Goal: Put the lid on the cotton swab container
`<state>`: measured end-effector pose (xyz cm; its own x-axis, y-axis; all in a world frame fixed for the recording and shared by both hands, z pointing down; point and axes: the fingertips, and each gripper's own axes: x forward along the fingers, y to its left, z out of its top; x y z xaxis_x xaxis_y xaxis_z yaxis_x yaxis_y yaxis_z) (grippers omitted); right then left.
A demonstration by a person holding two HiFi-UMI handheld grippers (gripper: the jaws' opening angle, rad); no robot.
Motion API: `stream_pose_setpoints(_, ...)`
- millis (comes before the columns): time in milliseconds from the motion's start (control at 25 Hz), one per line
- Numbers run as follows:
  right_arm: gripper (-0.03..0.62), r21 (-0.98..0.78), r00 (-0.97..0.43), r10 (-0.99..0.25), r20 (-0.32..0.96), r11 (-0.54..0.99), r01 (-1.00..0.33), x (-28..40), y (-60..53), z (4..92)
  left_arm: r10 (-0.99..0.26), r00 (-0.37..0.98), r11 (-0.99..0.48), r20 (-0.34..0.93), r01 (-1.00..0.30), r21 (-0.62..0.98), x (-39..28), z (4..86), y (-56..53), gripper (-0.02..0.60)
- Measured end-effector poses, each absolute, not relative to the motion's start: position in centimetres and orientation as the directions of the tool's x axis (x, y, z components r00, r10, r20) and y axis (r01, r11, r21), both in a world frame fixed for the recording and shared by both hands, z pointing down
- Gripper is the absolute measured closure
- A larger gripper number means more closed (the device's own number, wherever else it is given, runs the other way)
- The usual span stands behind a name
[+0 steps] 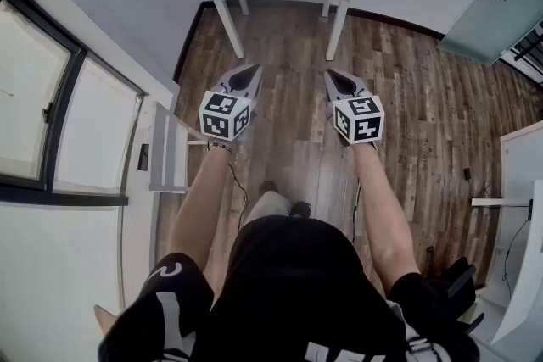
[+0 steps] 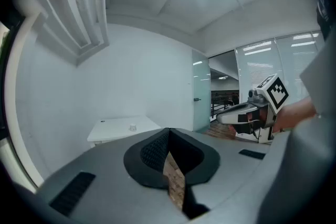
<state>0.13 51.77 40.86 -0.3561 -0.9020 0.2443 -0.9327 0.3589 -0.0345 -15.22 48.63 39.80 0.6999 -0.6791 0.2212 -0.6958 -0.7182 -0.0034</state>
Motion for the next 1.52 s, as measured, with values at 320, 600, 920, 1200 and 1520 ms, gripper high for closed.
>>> stream_pose_setpoints(320, 0.580, -0.046, -0.353, -0.901, 0.253, 0.353, -0.935, 2.0, 51.2, 41.0, -0.677, 0.700, -0.718, 0.226, -0.696, 0.004, -13.4, 39.8, 48.2, 0.557)
stream_pose_setpoints(600, 0.580, -0.043, -0.353, -0.900, 0.257, 0.354, -0.934, 3.4, 49.9, 41.9, -0.676, 0.700, -0.715, 0.231, -0.699, 0.026, -12.2, 40.3, 47.1, 0.557)
stream_pose_setpoints(920, 0.580, -0.062, -0.323, -0.903, 0.284, 0.319, -0.946, 5.0, 44.4, 43.9, -0.667, 0.704, -0.718, 0.242, -0.695, 0.044, -12.4, 41.8, 40.6, 0.557)
stream_pose_setpoints(1200, 0.580, -0.060, -0.285, -0.910, 0.301, 0.280, -0.958, 5.2, 36.6, 43.9, -0.651, 0.721, -0.730, 0.236, -0.680, 0.064, -13.0, 42.1, 32.3, 0.557)
stream_pose_setpoints(1520, 0.580, -0.058, -0.245, -0.916, 0.318, 0.239, -0.969, 3.0, 27.2, 44.0, -0.626, 0.744, -0.750, 0.235, -0.657, 0.081, -15.9, 42.1, 22.5, 0.557)
